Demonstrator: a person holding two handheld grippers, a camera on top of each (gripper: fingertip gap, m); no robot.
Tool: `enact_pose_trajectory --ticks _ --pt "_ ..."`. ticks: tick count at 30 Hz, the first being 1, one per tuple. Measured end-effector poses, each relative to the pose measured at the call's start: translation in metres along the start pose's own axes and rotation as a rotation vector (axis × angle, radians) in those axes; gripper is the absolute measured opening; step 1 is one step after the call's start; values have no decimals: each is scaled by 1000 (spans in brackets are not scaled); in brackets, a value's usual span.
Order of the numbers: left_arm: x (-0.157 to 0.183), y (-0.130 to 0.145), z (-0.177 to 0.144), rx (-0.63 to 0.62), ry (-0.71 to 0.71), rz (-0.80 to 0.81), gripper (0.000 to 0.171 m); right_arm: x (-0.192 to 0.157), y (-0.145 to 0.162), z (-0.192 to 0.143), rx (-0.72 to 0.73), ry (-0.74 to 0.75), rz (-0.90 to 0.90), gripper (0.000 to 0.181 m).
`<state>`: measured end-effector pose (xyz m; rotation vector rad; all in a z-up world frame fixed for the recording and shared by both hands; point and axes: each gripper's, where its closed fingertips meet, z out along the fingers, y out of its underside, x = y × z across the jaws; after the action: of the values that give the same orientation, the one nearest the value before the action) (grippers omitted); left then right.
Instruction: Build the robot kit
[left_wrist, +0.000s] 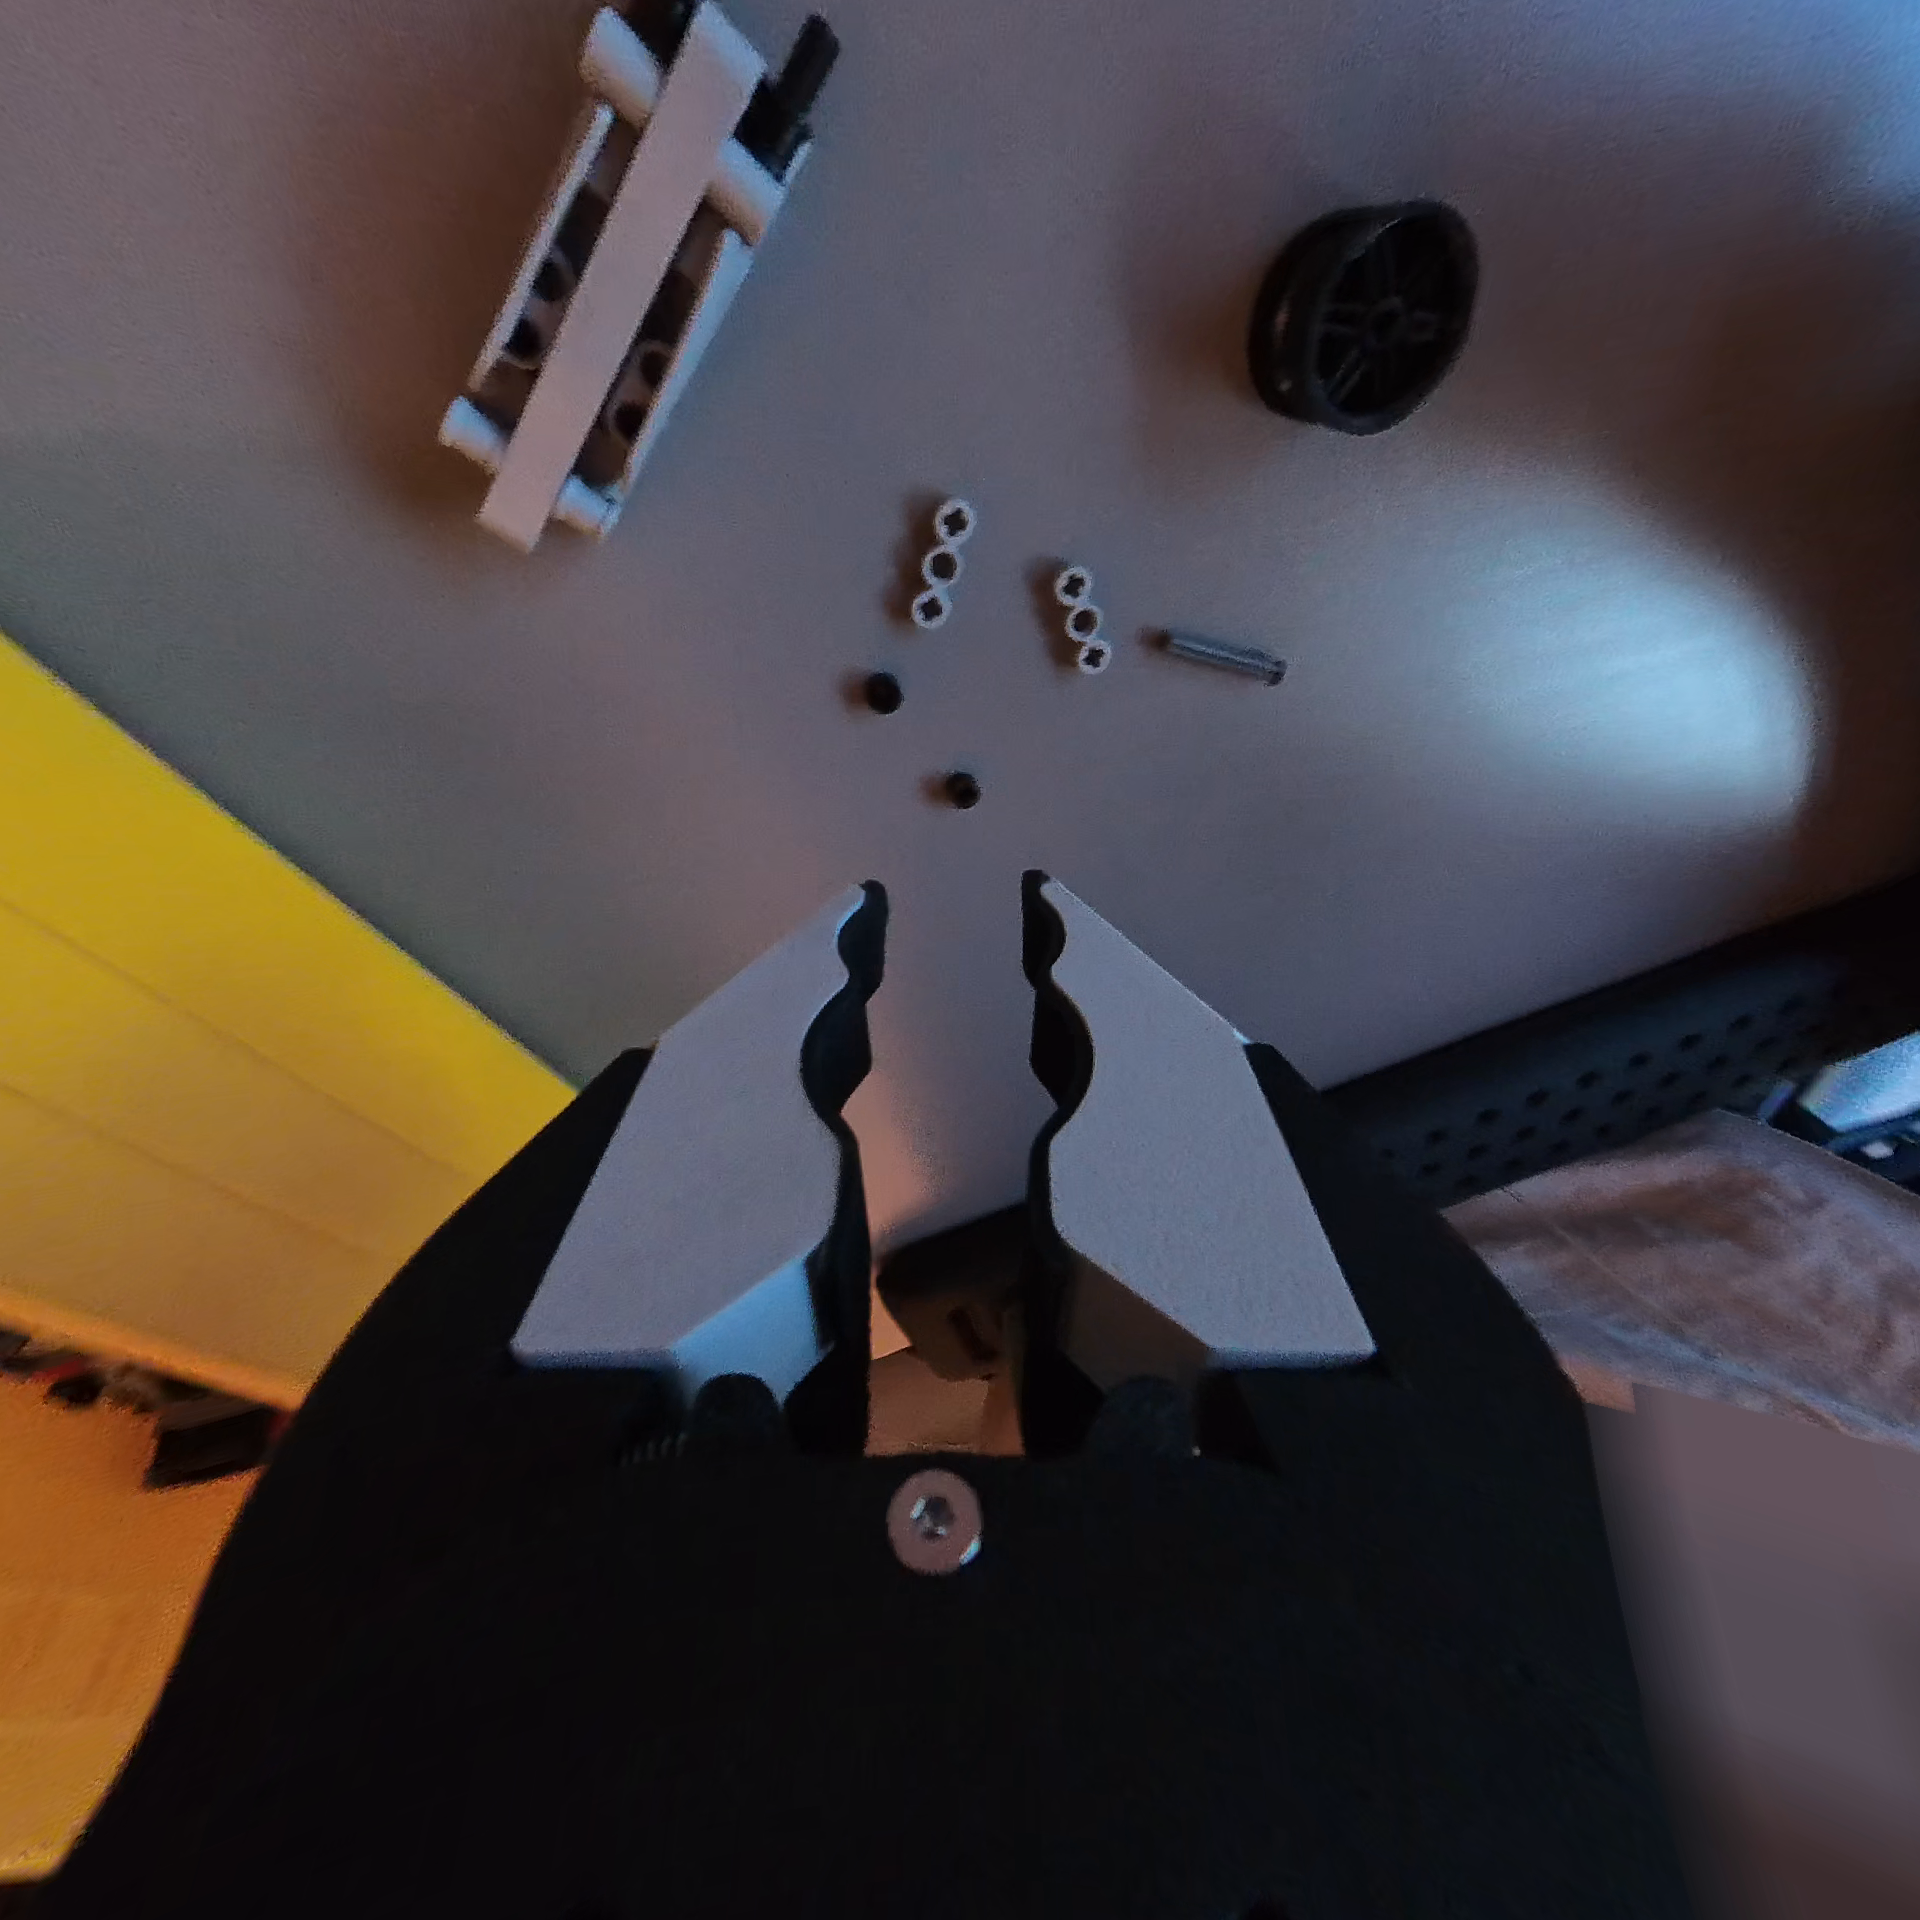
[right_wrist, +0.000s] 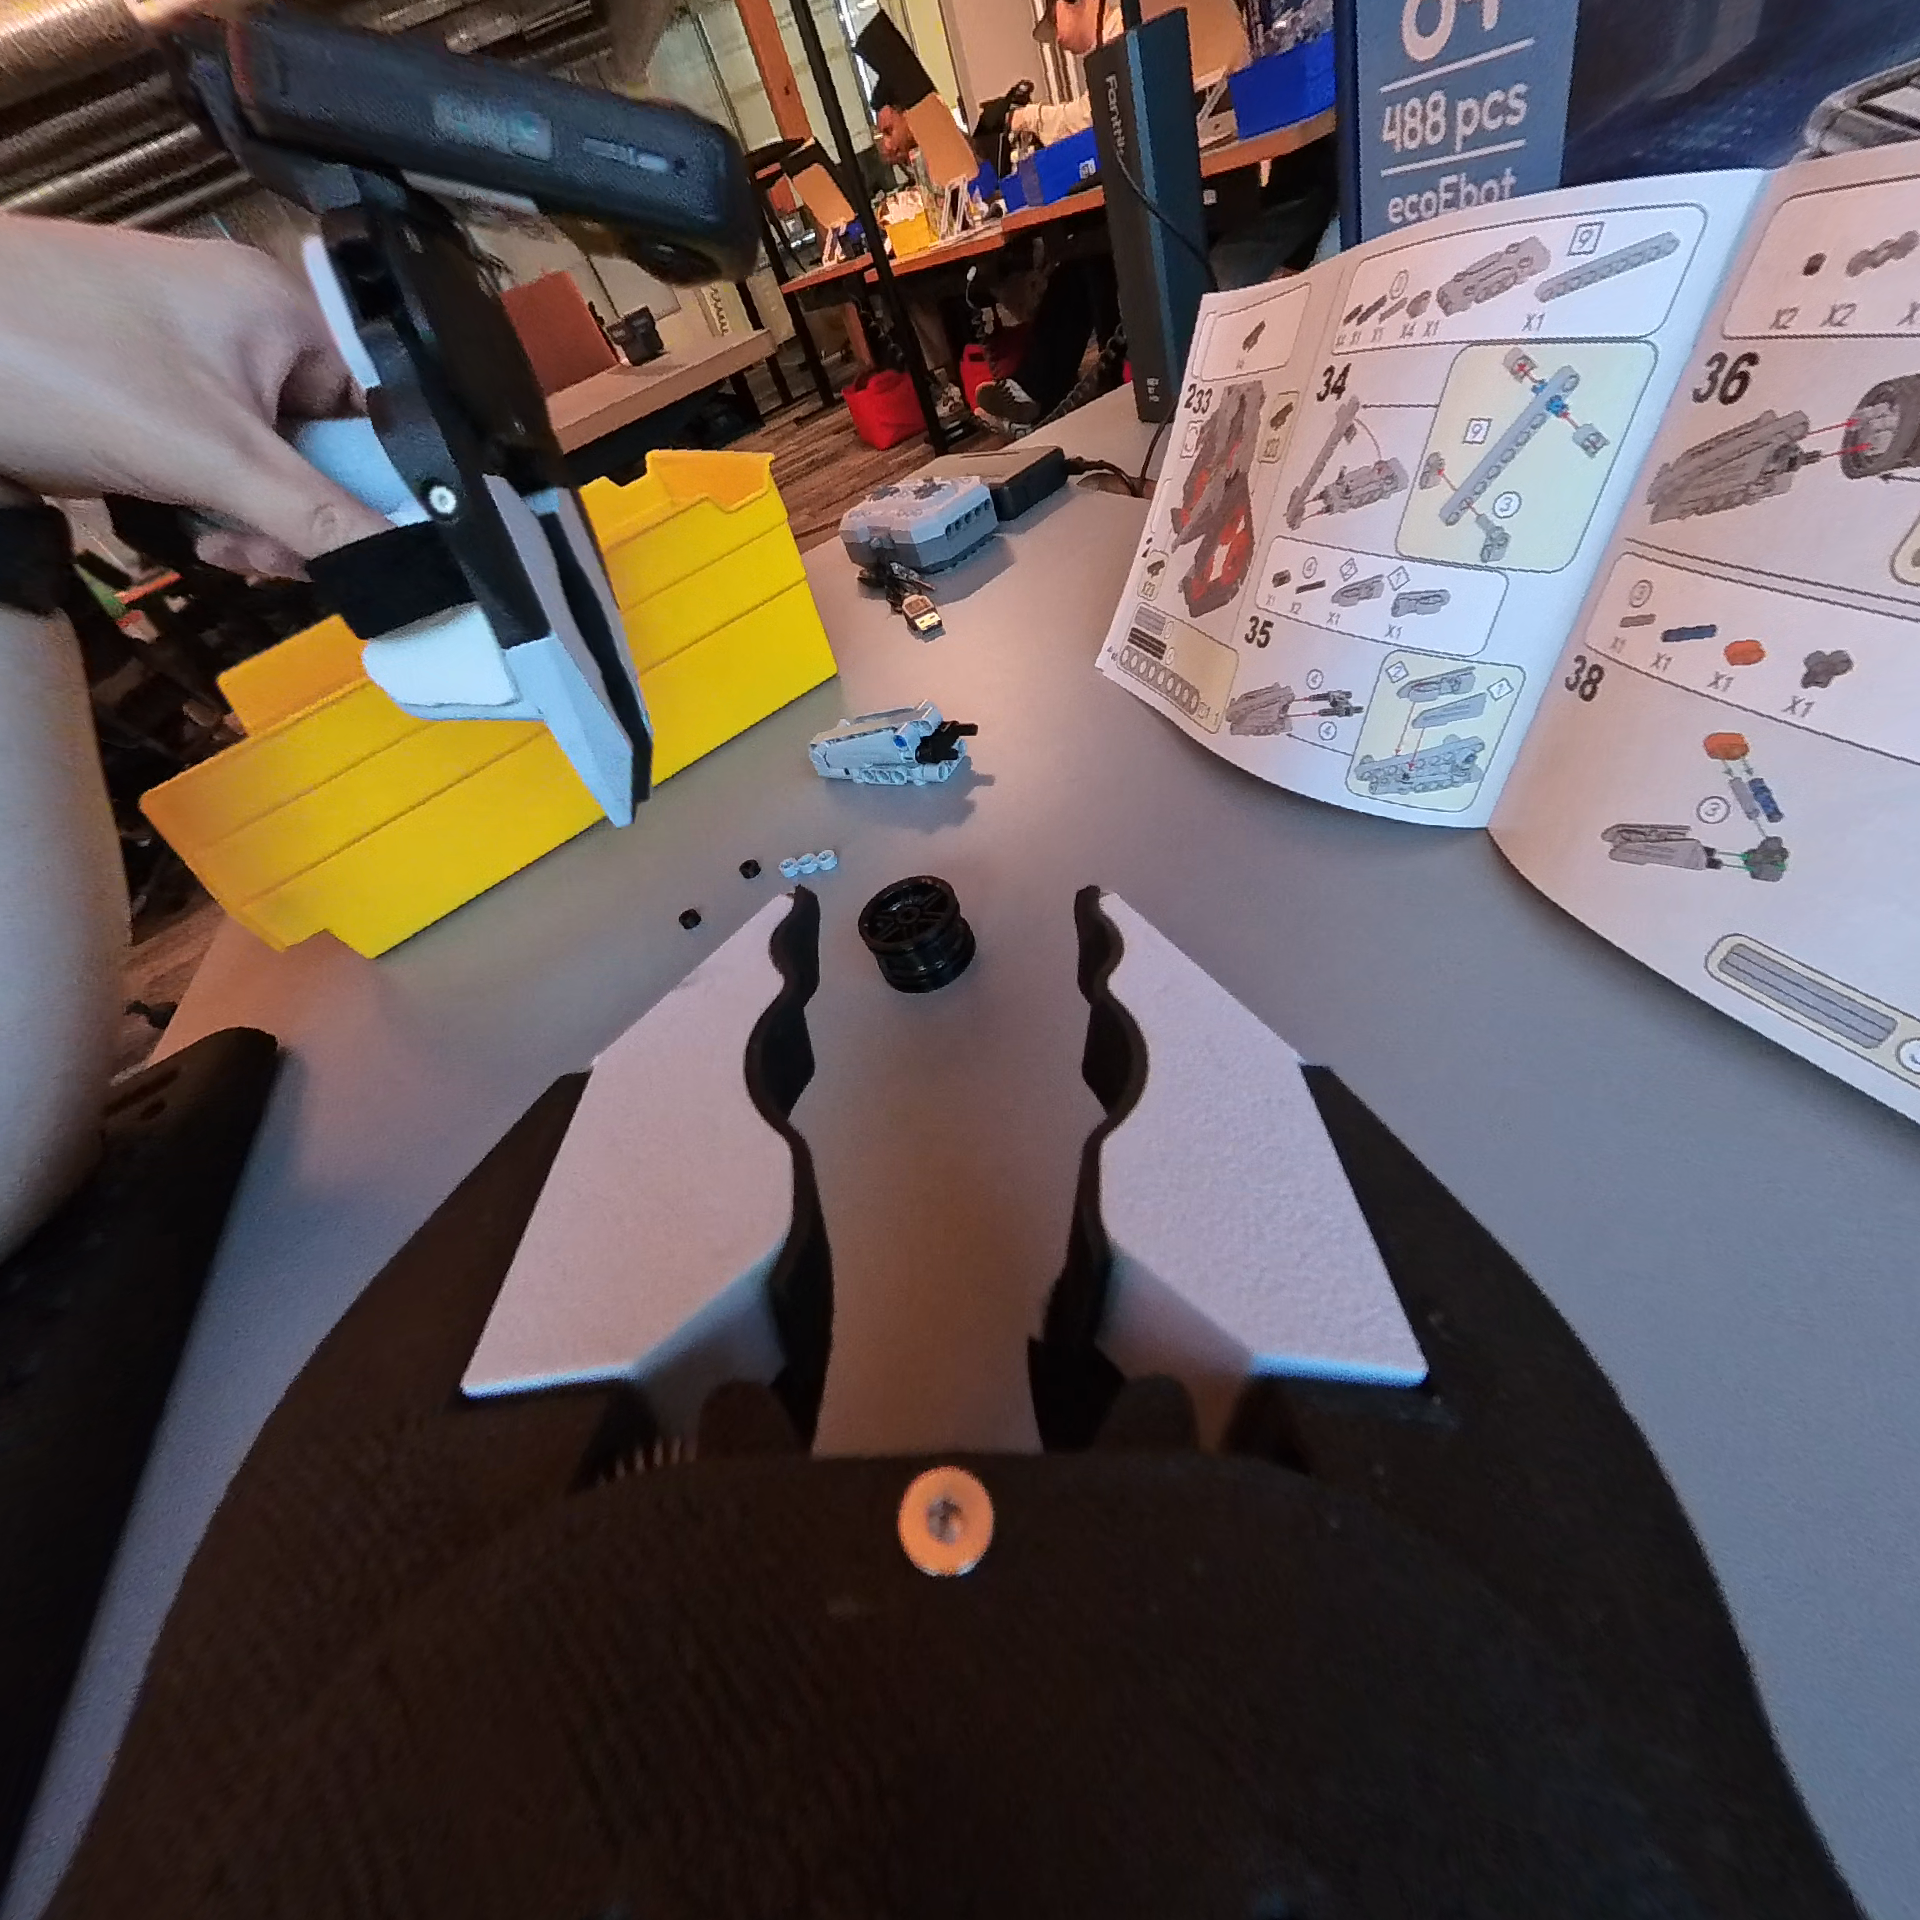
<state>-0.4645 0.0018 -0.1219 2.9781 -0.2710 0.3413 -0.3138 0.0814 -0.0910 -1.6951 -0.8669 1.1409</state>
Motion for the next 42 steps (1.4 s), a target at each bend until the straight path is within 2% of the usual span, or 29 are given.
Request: enact_pose_trajectory --ticks 3,8,28,32,35,42 --pt "19 -7 4 0 84 59 21 0 0 0 1 -5 10 49" --pt "32 -4 15 -66 66 130 25 -1 0 0 2 -11 16 49" --pt "21 -4 14 -61 54 82 27 -3 2 2 -13 -27 30 48" --pt "4 -10 7 -10 23 25 20 -4 3 2 -18 -31 32 48" --pt "4 -17 2 39 29 49 15 -4 4 2 -21 -32 31 48" --pt "-12 -18 17 -24 -2 -8 16 -4 3 2 -19 -34 37 48"
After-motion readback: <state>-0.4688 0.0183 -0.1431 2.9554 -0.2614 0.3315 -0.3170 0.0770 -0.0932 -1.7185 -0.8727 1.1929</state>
